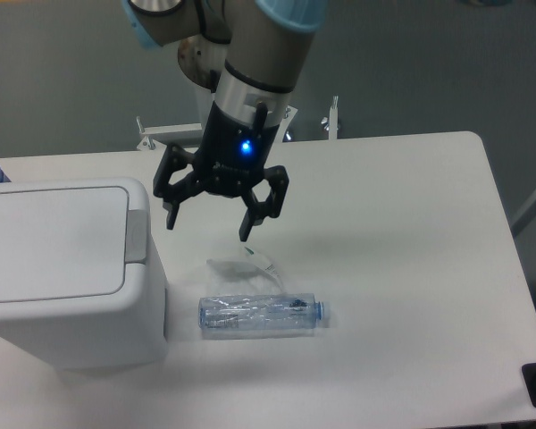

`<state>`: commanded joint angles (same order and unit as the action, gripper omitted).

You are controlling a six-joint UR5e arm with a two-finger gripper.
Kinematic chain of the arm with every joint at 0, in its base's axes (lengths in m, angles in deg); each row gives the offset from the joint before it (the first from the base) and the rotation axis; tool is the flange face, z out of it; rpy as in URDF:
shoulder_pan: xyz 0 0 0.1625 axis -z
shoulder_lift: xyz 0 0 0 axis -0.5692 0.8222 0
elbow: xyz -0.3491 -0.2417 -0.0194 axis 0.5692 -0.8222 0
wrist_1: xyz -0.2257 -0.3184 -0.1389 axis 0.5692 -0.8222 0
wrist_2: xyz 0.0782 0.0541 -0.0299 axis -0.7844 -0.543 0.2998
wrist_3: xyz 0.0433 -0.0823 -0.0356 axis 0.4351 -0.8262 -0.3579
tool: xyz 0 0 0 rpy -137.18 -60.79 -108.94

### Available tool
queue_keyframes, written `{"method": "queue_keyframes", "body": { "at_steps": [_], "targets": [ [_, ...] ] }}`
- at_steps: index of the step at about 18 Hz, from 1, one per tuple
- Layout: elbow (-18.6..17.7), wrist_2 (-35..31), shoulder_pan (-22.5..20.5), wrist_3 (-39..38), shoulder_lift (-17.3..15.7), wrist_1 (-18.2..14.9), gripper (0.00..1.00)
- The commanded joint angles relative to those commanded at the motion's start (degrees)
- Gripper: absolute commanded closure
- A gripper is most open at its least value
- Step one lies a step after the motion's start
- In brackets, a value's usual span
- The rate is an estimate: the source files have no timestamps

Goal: Open the trash can
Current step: 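Move the open gripper down toward the trash can lid, then lower the gripper finger onto the lid's hinged edge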

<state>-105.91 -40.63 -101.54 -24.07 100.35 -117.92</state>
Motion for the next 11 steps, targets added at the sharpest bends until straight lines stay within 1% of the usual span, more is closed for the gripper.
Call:
{"method": "queue_keyframes", "body": {
  "at_steps": [3,11],
  "targets": [
    [-0.8,-1.9,1.4,-0.2,0.0,0.6,0.00],
    [-0.6,-1.9,2.2,-0.5,0.2,1.2,0.00]
  ]
}}
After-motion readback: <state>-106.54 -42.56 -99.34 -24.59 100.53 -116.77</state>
